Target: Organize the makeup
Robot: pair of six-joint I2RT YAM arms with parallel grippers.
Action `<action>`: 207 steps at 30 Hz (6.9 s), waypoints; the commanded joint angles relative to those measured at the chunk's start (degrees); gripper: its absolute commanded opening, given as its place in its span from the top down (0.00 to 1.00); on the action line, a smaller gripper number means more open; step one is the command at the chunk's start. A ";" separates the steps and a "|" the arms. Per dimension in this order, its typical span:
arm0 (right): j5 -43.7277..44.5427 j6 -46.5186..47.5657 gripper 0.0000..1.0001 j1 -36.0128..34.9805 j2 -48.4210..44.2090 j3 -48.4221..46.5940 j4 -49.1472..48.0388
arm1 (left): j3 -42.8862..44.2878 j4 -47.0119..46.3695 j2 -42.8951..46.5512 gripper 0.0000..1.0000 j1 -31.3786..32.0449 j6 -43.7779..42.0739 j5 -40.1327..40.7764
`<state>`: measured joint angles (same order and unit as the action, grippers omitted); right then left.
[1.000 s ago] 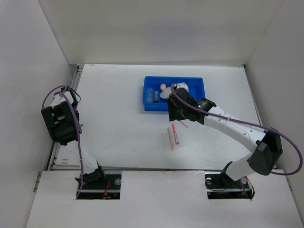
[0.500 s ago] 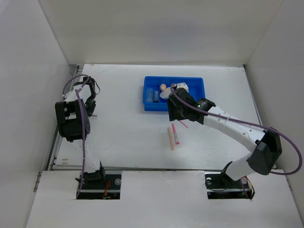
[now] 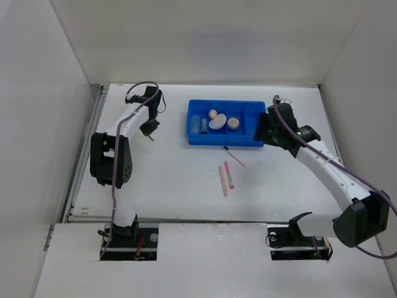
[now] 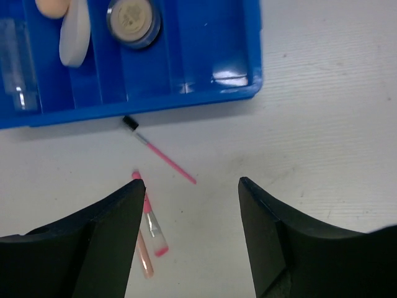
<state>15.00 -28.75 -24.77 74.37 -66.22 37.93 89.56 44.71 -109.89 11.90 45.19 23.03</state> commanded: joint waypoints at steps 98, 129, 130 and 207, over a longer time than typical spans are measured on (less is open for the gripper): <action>-13.59 -1.21 0.49 -12.75 18.62 8.73 -23.07 | -5.00 -0.06 36.76 0.17 25.02 -13.90 -2.90; -1.12 -6.32 0.71 -18.82 23.10 13.04 -19.66 | -5.80 5.65 28.77 0.00 22.29 -10.74 -0.44; -0.33 -7.01 0.73 -19.43 23.10 12.43 -19.65 | -5.80 5.65 28.76 0.00 21.59 -10.74 -0.96; -4.29 -10.18 0.28 -24.87 17.10 8.65 -17.63 | -12.12 4.16 29.74 0.00 15.61 -10.38 3.16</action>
<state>11.33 -34.79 -47.13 88.18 -57.47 25.12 79.42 49.91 -79.99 28.67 34.61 22.31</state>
